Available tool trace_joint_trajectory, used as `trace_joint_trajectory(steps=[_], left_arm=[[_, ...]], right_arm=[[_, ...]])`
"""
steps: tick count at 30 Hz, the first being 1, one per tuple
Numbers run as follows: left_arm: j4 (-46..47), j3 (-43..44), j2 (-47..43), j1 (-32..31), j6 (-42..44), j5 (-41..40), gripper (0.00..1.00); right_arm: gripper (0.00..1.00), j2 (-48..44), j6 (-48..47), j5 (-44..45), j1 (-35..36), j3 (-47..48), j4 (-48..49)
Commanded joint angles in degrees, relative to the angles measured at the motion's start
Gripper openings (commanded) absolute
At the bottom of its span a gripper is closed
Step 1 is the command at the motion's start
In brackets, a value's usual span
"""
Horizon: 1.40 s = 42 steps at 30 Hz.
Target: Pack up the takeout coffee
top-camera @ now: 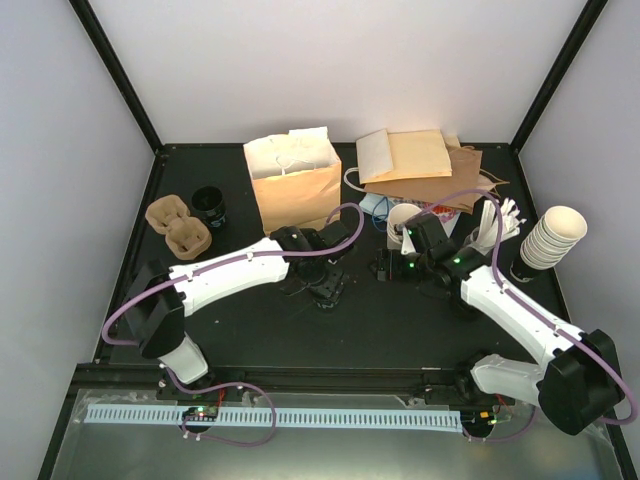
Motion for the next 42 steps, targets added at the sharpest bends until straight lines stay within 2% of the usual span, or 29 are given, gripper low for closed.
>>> trace_joint_trajectory(steps=[1,7,15,27,42], left_arm=[[-1.43,2.04,0.93,-0.33,0.13,-1.32,0.78],[-1.35,1.61,1.51,-0.32,0.21,-1.34,0.72],[-1.43,1.1,1.43,-0.88,0.18,-1.08,0.68],[-1.26,0.73,1.87,-2.17,-0.37,-0.59,0.64],[-1.09,0.53,1.96,-2.61,-0.51,0.36,0.59]], right_arm=[[0.82,0.45,-0.71,-5.32,-0.26,-0.87,2.57],[0.78,2.93,1.18,-18.41,-0.27,-4.7,10.58],[0.71,6.02,8.13,-30.36,-0.18,-11.84,24.23],[0.68,11.25,9.76,-32.62,-0.03,-11.95,29.25],[0.64,15.81,10.06,-28.89,-0.01,-12.07,30.17]])
